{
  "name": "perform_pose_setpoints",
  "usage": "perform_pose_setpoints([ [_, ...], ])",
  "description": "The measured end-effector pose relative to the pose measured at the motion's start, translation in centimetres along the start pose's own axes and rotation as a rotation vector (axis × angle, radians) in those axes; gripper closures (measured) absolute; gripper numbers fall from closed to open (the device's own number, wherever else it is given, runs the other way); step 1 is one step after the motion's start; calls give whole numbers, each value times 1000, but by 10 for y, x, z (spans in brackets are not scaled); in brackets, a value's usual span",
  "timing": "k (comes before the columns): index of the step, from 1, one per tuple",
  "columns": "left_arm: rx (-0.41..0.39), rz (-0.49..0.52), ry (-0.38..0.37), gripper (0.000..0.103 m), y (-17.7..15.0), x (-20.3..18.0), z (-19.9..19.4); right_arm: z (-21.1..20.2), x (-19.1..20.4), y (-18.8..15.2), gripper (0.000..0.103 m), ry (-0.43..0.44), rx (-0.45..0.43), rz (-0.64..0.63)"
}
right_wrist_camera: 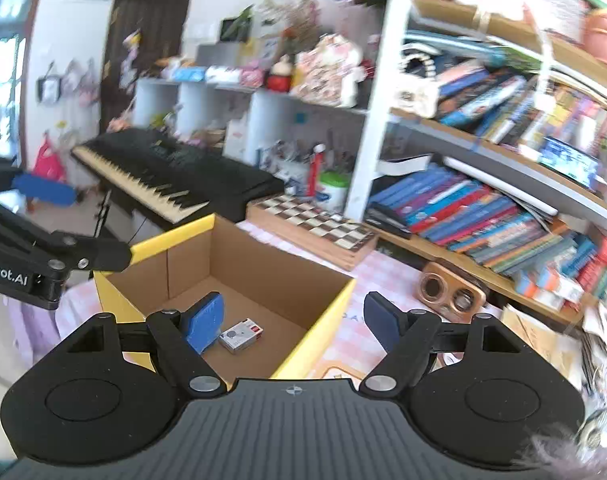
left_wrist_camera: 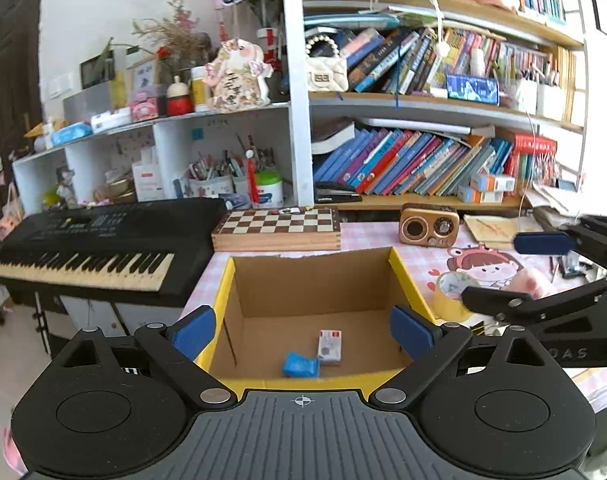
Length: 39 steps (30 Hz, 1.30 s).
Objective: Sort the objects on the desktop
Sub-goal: 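Lift both open tools out of the yellow box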
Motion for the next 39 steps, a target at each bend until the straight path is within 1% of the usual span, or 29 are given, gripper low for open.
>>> perform_pose_setpoints([
  [8,1,-99,-3,7,-23,12,-27,-40,4,-21,26,-79,-4,167],
  [11,-17,-139,7,7,-33,15,-38,-52,9,-31,25,-121,-10,219],
  [17,-30,-156,39,7,-53,14,-48,-70,22,-53,22,-200,20,257],
  [20,-19,-167,52,7,-65,14,-52,-77,27,-67,22,-219,49,287],
  [24,19,-159,59,7,-81,13,-54,-85,34,-84,22,-235,82,295],
  [29,36,-157,69,7,-95,13,-57,-91,50,-99,22,-236,112,285],
  [32,54,-133,62,7,-105,10,-57,-92,60,-105,21,-243,130,253],
  [35,55,-108,55,7,-111,5,-56,-92,66,-113,21,-259,154,226],
  [39,75,-100,34,7,-117,-1,-53,-94,67,-123,20,-262,181,239],
])
Point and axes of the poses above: each gripper's, at about its wrist camera, not at the fingertips, and z roughly the way its jaws point, x to its left, y to its top, the point moved 5 cm from there along z, roughly the way its jaws point, and after that the axes turned 13 degrees about -z, right-handed, at the moved point
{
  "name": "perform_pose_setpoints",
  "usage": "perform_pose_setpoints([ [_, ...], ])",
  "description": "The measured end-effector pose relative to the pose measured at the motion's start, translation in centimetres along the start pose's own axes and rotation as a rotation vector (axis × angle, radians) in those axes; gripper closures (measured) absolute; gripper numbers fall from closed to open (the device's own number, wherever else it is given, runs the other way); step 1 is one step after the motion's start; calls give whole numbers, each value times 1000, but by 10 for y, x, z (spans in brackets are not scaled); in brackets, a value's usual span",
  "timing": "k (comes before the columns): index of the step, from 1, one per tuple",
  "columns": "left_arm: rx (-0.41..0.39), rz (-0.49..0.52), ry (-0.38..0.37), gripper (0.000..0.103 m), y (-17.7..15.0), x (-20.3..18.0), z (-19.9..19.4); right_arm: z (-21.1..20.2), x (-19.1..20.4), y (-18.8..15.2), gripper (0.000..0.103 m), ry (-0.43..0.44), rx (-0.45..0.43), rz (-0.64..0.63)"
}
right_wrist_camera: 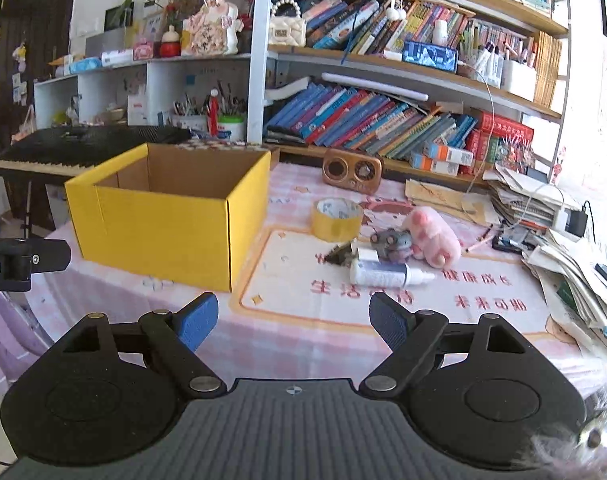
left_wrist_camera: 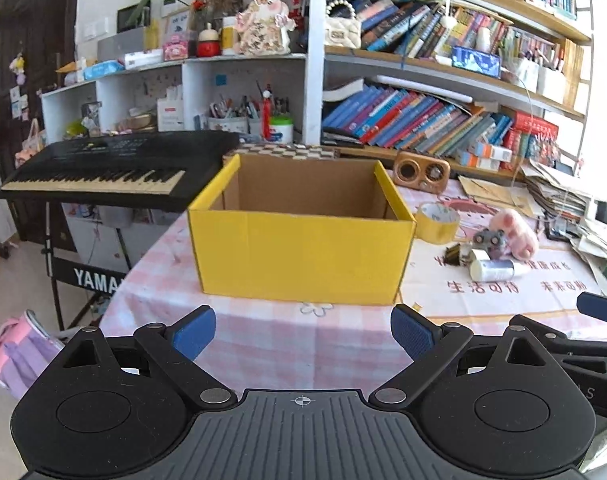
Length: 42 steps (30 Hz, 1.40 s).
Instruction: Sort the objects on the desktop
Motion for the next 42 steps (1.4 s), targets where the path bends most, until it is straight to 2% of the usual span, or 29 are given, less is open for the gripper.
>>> perform_pose_setpoints([
  [17,135,77,-87,7,-26,-29,20,0,-18,-30,18,-49,118,68],
  [21,163,123,-117,7,-31,-39,22,2,-23,-35,15,-42,147,105],
  [30,180,136,-119,7,-31,-52,31,6,-34,-40,15,-56,175,122],
  [42,208,169,-166,7,-33,-90,50,19,-69,-48,15,-87,210,145],
])
Point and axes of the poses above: each gripper's, at about its wrist camera, not at the fingertips, and z roughly the way its jaws point, x to its left, y to its top, the point moved 5 cm from there along z, roughly the way its jaws point, and after that the axes turned 13 degrees about -z, right-handed, at the moved point
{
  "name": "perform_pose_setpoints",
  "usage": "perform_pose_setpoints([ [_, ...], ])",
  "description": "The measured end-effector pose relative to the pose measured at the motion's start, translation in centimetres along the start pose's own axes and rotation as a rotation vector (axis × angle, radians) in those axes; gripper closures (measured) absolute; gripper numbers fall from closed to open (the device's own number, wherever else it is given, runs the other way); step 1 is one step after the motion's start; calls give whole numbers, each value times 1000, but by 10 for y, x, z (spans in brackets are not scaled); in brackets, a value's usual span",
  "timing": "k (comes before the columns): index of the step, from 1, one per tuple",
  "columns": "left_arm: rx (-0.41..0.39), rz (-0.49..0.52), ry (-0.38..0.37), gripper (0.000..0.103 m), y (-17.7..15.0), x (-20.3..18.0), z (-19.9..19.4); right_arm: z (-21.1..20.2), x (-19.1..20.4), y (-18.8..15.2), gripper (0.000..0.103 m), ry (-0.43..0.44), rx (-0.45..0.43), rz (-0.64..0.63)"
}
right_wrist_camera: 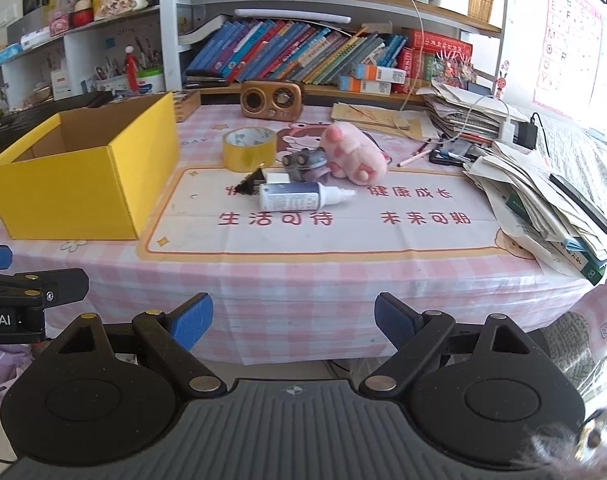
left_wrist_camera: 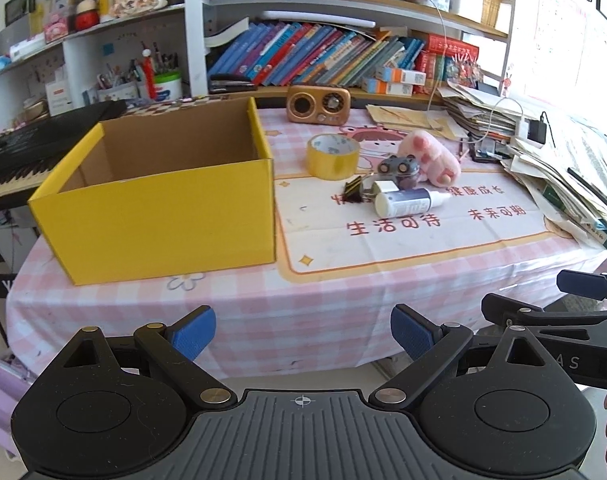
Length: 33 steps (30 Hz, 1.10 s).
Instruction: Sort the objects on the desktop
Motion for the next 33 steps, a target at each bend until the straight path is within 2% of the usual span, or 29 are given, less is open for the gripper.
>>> perform_pose_setpoints([
  [17,20,12,-50,7,25,-56,45,37,-59,16,15,-23,36,6],
  [33,38,-16,-32,7,44,-96,92,84,-113,38,15,25,36,-18],
])
Point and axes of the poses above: each gripper's, at about its wrist camera, not at the fingertips, and z roughly the way its jaws point, x to its left, y to its top, the point moved 5 cm from there along z, roughly the way its jaws point, and after that the axes turned 13 degrees about -z, right-handed, at the moved point
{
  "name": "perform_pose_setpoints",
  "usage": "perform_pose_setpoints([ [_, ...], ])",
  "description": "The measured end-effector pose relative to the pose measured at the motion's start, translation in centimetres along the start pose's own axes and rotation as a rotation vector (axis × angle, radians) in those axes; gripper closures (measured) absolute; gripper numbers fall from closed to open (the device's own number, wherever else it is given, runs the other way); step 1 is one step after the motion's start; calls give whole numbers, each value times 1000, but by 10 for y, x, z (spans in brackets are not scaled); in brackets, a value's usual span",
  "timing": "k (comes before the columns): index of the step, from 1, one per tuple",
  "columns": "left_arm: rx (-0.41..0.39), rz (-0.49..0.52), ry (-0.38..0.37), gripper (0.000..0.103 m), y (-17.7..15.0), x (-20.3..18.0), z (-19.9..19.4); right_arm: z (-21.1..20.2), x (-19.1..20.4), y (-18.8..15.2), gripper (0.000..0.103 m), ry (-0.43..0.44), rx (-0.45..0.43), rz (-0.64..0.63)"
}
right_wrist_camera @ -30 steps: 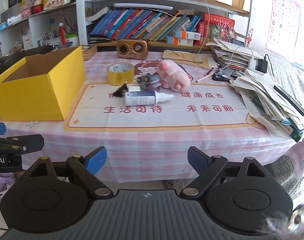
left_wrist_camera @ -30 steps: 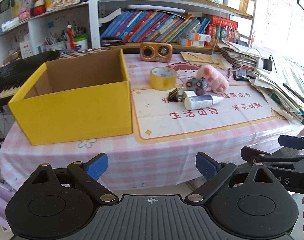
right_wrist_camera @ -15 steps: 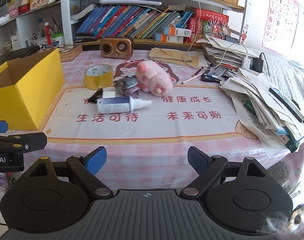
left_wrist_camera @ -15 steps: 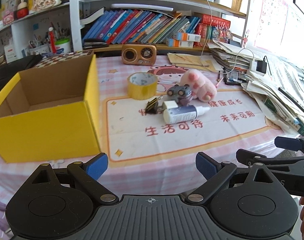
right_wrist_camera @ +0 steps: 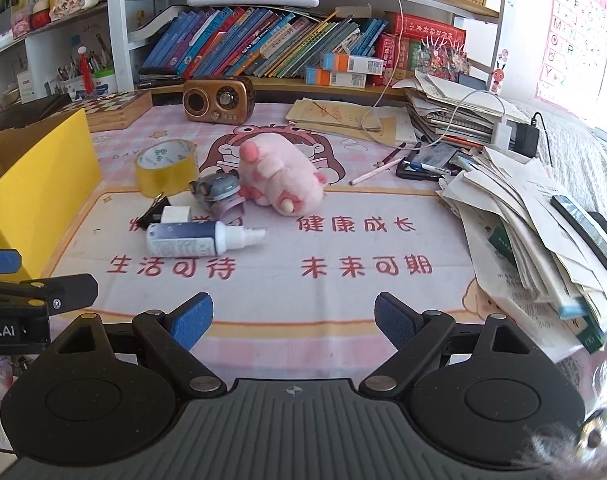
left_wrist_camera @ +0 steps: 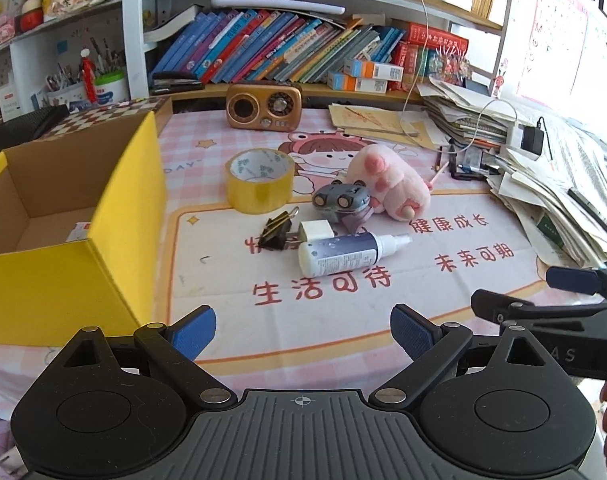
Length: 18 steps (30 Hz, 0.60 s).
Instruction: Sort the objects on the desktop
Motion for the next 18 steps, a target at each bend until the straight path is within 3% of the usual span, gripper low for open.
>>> perform_pose_setpoints([
  [9,42,-7,30,9,0,-6,27,23,-16,9,16,73,-3,-3],
  [18,79,-85,-10,13,7,-7,53,43,-29,16,18,122,7,-3],
])
Point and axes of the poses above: each gripper's, at about its wrist camera, not at the fingertips, and z roughly the way its jaws point, x to its left, y to its top, the point moved 5 cm from there along z, roughly the way its jaws point, and after that the axes turned 13 degrees about -z, right-handed, at the moved point
